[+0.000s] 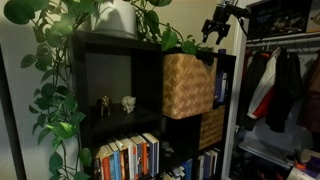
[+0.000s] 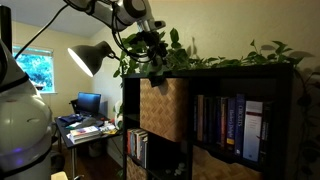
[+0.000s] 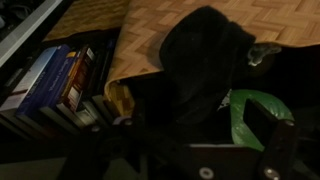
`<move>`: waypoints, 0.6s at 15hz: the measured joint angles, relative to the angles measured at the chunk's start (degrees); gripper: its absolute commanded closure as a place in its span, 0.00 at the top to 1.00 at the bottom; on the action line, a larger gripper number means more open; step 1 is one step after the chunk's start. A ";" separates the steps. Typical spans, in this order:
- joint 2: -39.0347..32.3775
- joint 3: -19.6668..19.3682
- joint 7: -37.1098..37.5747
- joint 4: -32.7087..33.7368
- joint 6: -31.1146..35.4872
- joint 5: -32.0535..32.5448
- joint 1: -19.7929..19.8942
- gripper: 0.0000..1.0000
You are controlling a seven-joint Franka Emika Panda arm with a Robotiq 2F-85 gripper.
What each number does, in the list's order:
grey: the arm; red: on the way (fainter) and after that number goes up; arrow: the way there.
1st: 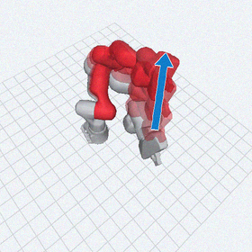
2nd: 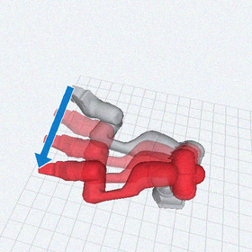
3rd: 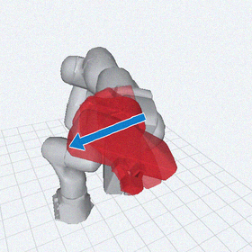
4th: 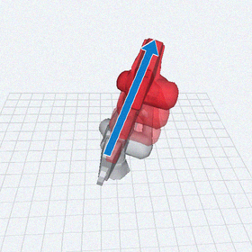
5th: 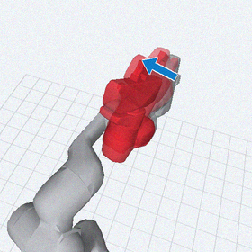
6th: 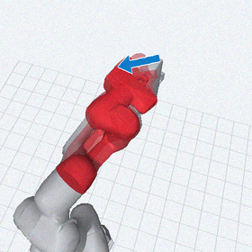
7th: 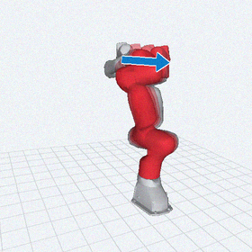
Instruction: Pull out the topmost basket, pick up the black clothing from the top of the book shelf and put it inside the basket, push the basket backwards
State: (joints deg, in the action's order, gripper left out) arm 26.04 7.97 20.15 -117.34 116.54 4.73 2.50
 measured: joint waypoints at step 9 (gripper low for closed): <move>-1.70 -0.20 4.71 1.58 -8.12 -5.67 -0.54 1.00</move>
State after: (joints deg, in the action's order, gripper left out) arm 24.35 7.77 24.87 -115.76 108.41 -0.94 1.96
